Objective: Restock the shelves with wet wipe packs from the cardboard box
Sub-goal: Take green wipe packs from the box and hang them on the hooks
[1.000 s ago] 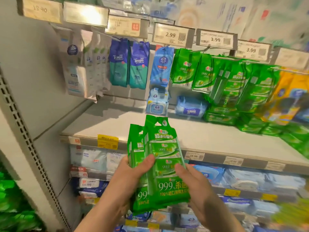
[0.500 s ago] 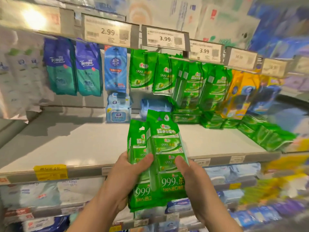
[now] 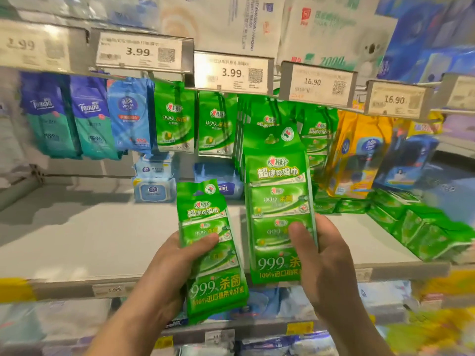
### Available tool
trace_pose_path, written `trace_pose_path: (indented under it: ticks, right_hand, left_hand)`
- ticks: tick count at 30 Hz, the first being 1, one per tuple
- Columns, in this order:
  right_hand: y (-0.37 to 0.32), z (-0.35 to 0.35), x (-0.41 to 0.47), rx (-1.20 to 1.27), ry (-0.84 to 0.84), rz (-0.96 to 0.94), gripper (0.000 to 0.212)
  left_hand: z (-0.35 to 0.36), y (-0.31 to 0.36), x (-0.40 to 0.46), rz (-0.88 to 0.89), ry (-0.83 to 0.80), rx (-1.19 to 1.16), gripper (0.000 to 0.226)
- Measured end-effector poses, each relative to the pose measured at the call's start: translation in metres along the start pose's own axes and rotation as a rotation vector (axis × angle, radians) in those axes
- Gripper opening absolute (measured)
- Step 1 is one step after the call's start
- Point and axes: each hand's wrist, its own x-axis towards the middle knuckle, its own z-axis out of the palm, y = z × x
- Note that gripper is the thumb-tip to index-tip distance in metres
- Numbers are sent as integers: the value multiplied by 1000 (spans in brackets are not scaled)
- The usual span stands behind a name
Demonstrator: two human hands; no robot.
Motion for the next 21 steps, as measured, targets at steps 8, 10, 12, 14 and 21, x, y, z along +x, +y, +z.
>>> trace_pose_path:
  ticks: [8, 10, 12, 14, 21]
  right_hand:
    - [8, -22, 44, -50, -53, -95, 46]
    - [7, -22, 50, -36, -19, -125, 48]
    - [7, -21, 57, -20, 24, -147, 44]
    - [6, -19, 66, -11, 46, -151, 34]
    - [10, -7, 80, 5, 106, -147, 35]
  left_hand:
    - [32, -10, 11, 27, 94, -70, 51]
    - [33, -10, 12, 31, 110, -57, 53]
    - [31, -8, 16, 40, 120, -45, 52]
    - [30, -5, 20, 53, 129, -46, 51]
    - [24, 1, 31, 50, 130, -24, 54]
